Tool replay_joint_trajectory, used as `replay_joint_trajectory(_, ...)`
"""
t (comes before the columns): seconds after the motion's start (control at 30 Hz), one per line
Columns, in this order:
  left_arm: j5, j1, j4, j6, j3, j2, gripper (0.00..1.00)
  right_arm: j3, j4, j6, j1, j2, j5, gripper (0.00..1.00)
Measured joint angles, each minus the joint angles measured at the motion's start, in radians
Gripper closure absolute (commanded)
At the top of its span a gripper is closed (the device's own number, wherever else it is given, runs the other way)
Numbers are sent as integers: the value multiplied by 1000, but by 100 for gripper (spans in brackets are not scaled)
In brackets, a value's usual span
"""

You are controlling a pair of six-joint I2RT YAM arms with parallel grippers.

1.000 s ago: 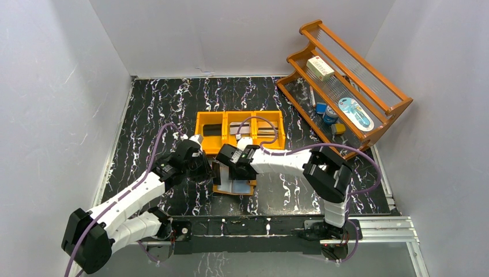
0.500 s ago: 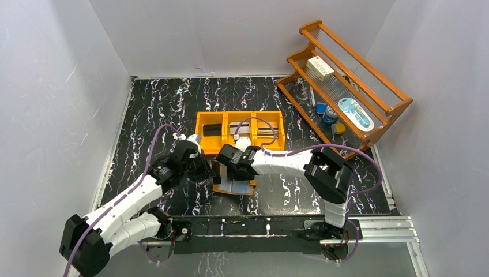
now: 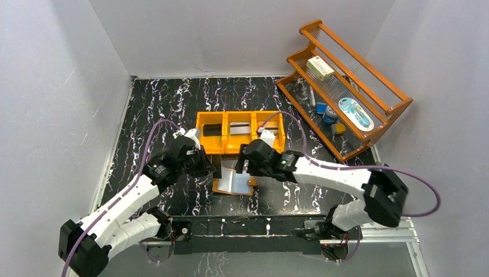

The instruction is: Take the credit cards out of the card holder

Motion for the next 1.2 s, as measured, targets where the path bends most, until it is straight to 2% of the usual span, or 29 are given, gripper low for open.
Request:
replay_joint_trajectory(0.2, 29, 0, 13, 21, 9, -28, 100, -323, 300, 44, -156, -195, -203, 14)
replay_joint_trajectory(0.33, 53, 7, 13, 38, 23, -57, 100, -436, 412, 80, -239, -273, -310, 15)
replay_joint_trajectory(0.47, 95, 37, 14, 71, 53, -72, 100, -455, 513, 97, -288, -322, -416, 19)
replay_joint_trajectory(0.6, 199, 62, 61, 65, 49, -68, 100, -455, 624, 109, -307, -322, -509, 24)
replay_joint_trajectory(0.87, 418, 77, 293, -28, -36, -61, 100, -465, 852, 143, -307, -261, -673, 34)
replay_joint_trajectory(1.0, 467, 79, 367, -69, -48, -45, 100, -505, 983, 178, -307, -248, -735, 42)
replay_joint_trajectory(1.2, 513, 79, 451, -113, -66, -39, 100, -530, 1089, 211, -307, -227, -779, 51)
